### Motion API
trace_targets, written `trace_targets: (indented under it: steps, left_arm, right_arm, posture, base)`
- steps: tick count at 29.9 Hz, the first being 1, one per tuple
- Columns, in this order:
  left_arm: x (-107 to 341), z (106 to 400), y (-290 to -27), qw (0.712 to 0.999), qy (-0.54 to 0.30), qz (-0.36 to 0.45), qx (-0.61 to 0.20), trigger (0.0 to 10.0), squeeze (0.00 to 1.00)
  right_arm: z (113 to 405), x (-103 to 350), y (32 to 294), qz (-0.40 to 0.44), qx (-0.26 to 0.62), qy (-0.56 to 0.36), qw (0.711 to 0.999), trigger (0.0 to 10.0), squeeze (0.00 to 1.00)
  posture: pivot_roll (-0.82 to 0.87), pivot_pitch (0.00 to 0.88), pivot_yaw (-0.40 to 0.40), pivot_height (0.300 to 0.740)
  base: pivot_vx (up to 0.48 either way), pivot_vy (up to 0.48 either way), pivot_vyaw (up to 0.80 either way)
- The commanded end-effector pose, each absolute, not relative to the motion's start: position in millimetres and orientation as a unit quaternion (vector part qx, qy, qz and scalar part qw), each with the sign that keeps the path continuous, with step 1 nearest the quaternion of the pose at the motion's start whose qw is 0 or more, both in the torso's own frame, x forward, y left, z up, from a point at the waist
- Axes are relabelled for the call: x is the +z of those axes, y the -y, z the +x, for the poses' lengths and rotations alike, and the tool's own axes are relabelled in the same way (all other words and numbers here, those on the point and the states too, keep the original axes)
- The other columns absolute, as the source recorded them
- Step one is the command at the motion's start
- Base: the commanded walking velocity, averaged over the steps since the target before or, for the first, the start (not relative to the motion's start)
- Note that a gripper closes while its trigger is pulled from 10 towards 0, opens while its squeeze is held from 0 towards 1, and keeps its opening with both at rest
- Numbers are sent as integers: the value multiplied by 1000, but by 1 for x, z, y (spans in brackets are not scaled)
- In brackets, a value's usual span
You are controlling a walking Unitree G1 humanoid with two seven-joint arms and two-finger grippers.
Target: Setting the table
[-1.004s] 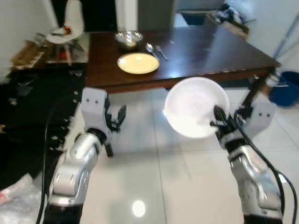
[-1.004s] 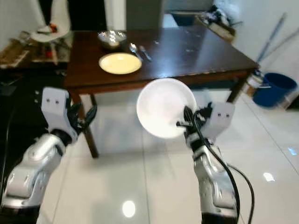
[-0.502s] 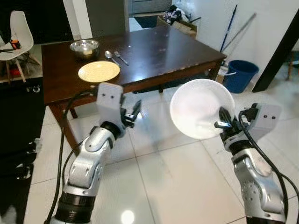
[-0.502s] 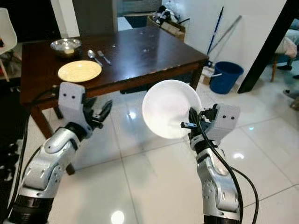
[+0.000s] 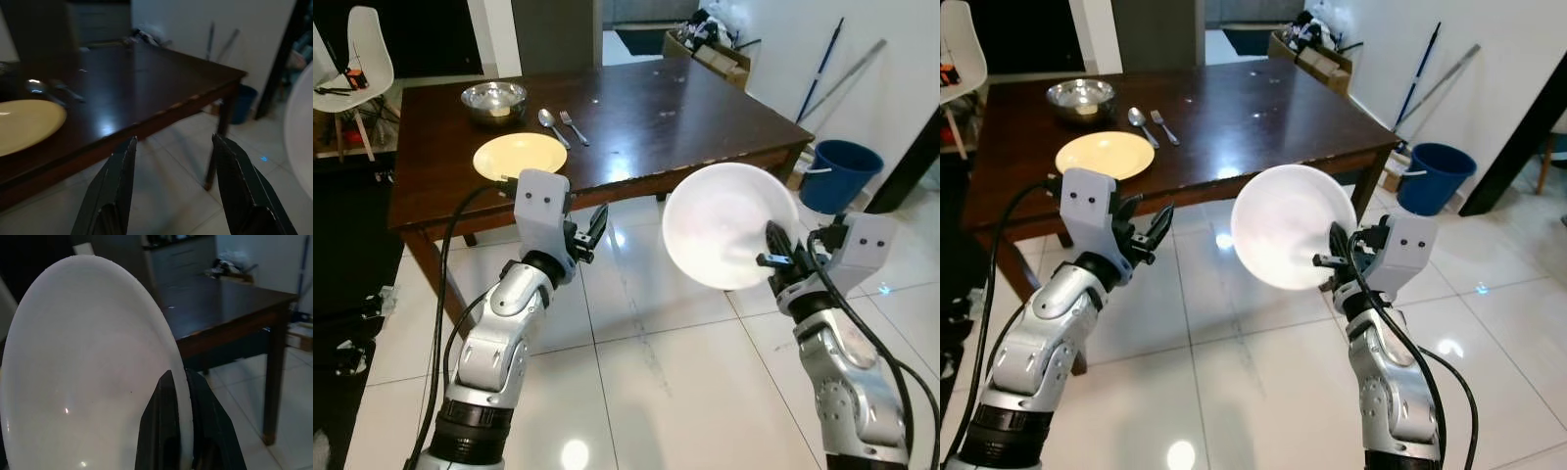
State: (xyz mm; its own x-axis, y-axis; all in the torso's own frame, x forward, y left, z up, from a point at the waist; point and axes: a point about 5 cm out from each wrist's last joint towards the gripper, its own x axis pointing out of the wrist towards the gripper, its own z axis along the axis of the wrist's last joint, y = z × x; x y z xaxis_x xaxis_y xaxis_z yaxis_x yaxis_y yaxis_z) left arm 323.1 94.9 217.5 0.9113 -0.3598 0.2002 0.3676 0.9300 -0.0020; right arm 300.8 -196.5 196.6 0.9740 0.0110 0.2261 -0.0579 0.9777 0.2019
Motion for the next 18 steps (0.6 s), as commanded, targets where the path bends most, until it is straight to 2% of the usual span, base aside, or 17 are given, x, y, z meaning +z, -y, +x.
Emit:
trace_targets:
  steps: [1,12,18]
  left_arm:
    - [218,322,-91,976,101,-15,-194,10000,0]
    - [216,323,-90,975,102,-11,-195,10000,0]
    - [215,323,-90,976,101,-6,-194,10000,0]
  right_arm:
    - [300,200,198,106,15,119,987,10000,0]
    - [301,199,198,100,15,117,988,10000,0]
    - [301,200,197,98,17,118,988,10000,0]
  posture:
    - [-73,2,74,740]
    - [-75,0,75,740]
    - [-76,0,75,740]
  base:
    - [330,-345,0]
    - [345,-327,-785]
    - [420,0,-758]
